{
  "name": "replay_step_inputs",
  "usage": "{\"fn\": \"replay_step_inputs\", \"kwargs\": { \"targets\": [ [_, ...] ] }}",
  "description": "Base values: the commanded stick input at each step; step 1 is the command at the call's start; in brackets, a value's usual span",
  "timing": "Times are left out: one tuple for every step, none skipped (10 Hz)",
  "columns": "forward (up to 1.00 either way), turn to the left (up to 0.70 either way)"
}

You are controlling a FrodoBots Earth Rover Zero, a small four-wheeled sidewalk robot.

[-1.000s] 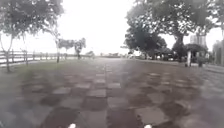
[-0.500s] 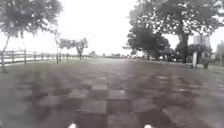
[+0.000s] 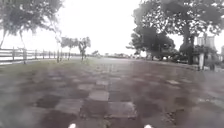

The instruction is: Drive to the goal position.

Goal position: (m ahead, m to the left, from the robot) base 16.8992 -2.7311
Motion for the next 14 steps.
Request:
{"fn": "replay_step_inputs", "kwargs": {
  "targets": [
    [0.99, 0.0],
    [0.99, 0.0],
    [0.99, 0.0],
    [0.99, 0.0],
    [0.99, 0.0],
    [0.99, 0.0],
    [0.99, 0.0],
    [0.99, 0.0],
    [0.99, 0.0],
    [0.99, 0.0],
    [0.99, 0.0],
    [0.99, 0.0],
    [0.99, 0.0],
    [0.99, 0.0]
  ]
}}
